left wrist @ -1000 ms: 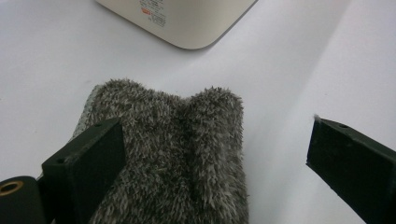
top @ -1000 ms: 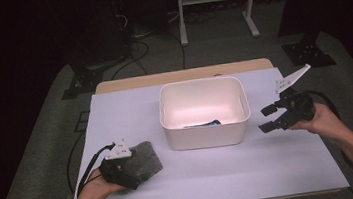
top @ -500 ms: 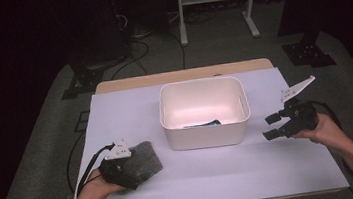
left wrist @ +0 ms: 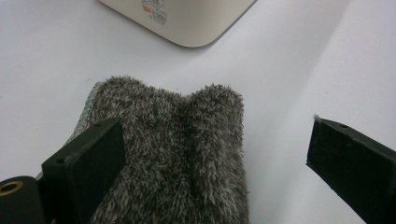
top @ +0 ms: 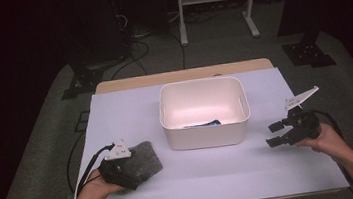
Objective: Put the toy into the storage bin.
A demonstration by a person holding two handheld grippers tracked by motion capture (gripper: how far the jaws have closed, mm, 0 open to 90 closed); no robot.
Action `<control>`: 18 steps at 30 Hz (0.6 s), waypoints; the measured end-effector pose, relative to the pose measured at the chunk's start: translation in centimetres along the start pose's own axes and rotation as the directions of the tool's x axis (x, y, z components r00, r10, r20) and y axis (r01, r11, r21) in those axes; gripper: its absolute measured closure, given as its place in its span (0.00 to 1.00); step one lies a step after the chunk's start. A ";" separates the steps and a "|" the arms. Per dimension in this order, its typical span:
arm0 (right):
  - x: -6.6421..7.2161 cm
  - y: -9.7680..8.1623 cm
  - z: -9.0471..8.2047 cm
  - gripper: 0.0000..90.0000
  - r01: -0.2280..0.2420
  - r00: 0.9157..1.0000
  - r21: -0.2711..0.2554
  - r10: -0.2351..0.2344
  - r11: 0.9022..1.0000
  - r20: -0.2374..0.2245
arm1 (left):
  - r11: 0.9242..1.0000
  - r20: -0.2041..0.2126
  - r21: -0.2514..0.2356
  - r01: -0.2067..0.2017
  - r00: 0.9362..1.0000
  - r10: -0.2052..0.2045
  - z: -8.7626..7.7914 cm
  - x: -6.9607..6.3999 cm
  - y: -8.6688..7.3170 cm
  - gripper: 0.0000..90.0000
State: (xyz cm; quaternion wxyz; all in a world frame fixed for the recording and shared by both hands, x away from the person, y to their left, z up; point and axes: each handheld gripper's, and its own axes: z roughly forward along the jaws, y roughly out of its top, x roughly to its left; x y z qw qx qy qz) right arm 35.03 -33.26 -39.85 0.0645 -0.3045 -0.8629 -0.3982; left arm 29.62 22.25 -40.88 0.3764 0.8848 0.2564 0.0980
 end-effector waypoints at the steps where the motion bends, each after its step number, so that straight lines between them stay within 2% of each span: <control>1: 0.0 -0.2 0.1 0.23 -0.005 1.000 0.000 0.005 1.000 -0.002 | 1.000 0.000 -0.001 0.000 1.000 0.000 0.0 0.0 0.0 0.04; 18: -0.3 -2.9 1.1 0.23 -0.036 0.999 -0.008 0.036 0.999 -0.025 | 1.000 -0.003 0.002 -0.009 1.000 0.009 -0.1 0.0 0.1 0.04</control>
